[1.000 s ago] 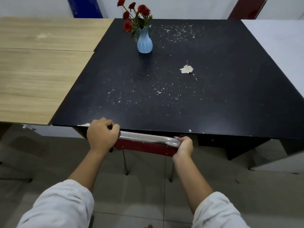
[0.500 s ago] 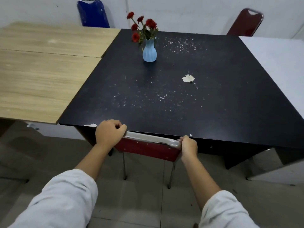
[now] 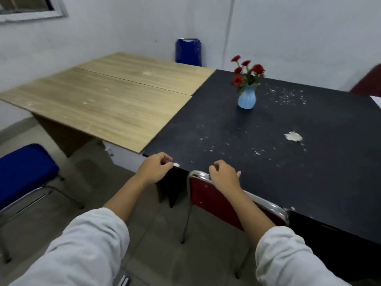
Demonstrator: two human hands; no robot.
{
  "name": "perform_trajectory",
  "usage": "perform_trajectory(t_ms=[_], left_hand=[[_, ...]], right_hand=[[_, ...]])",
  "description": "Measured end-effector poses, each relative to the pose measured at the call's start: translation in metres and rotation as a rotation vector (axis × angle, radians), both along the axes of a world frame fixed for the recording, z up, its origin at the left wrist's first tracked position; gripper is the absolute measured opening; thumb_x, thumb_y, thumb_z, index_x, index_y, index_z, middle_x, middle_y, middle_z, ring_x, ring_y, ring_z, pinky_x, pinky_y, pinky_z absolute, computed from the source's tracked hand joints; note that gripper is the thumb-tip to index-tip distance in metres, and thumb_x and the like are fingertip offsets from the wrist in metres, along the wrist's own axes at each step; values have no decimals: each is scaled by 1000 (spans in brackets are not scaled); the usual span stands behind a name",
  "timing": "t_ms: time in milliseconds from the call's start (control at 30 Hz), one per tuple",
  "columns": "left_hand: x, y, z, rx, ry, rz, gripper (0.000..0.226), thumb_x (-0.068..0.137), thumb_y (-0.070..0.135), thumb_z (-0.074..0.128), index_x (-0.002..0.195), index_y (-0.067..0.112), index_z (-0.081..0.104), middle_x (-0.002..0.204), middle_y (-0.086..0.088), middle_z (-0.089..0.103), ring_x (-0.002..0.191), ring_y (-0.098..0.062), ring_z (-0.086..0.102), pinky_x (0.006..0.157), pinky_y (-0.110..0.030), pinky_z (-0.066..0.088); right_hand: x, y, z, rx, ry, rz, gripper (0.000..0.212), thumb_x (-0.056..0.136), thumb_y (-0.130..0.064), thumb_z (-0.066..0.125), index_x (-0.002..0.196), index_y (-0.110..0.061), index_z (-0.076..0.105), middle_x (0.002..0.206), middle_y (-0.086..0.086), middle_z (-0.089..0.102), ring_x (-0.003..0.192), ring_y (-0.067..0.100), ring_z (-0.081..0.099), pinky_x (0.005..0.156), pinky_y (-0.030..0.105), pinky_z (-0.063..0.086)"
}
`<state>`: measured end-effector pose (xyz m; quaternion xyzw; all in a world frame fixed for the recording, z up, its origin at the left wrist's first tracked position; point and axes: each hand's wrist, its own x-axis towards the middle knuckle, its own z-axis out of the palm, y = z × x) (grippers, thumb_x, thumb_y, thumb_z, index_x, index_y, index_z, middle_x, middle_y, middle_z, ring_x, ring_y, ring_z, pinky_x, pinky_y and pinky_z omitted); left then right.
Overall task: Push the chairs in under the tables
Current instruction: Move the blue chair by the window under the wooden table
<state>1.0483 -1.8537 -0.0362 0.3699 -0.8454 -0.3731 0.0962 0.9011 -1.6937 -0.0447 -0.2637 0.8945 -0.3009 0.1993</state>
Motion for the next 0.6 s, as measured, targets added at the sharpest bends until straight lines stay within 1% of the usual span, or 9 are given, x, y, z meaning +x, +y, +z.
perform_trajectory(t_ms=[67,200,300,433,533,600], left_hand=[[25,-19,7,-7,2,73,30,91,27,57,118,13,62,117,-5,65,105,-19,59,85,-30,45],[77,-60,13,-22,-30,235,34,92,28,54,122,13,60,120,-6,63,108,-22,59,92,-36,48],[105,-86,16,-71,-39,309,35,92,29,55,123,14,59,120,-5,63,105,-18,59,85,-29,45],[136,-129,20,-87,-56,391,31,92,32,55,120,18,59,119,-2,63,99,-13,56,81,-26,42],[156,-169,23,-60,-66,475,31,91,34,56,119,21,58,121,0,62,103,-12,56,85,-27,45],[169,-198,29,-47,-77,511,32,91,34,56,121,21,57,123,1,62,106,-13,56,89,-29,47]], right_hand=[[13,-29,2,0,6,95,40,95,-31,39,128,-12,52,116,8,65,120,29,51,117,54,7],[38,-100,7,-11,17,296,44,96,-33,38,135,-12,47,124,9,61,124,30,48,116,55,6],[56,-147,13,-21,16,402,45,97,-34,37,135,-12,46,127,9,59,126,30,46,117,55,6],[80,-218,16,-49,24,520,46,96,-32,37,136,-10,46,119,11,64,122,30,49,118,55,4],[94,-273,16,-33,36,606,48,95,-33,36,136,-10,46,114,12,67,118,29,53,117,53,9],[103,-312,22,-48,25,666,48,96,-34,37,136,-9,45,110,11,67,115,30,55,116,54,11]])
